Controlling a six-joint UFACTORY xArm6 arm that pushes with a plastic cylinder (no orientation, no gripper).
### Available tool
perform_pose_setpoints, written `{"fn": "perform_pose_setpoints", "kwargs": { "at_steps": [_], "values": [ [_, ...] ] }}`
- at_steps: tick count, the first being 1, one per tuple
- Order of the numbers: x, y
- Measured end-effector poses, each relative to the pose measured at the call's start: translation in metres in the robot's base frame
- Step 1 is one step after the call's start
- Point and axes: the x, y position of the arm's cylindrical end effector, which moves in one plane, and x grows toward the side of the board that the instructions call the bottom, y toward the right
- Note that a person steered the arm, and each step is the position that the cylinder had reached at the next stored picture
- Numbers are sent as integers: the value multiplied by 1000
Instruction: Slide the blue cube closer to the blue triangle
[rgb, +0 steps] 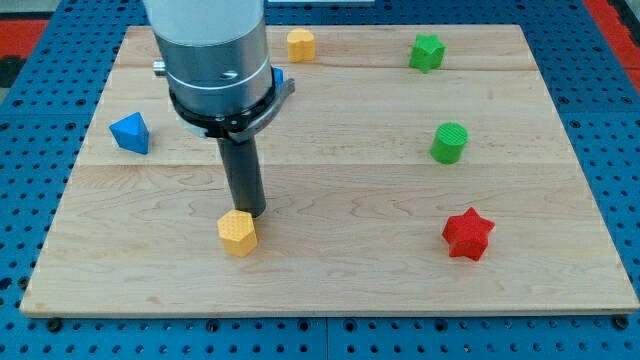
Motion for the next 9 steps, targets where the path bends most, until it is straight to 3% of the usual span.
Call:
{"fn": "perform_pose_setpoints", "kwargs": {
  "at_steps": [1,3,5,7,9],
  "values": [
    [-8,4],
    [-133,77],
    [-203,83],
    [-208,-10],
    [-142,-65]
  ]
}}
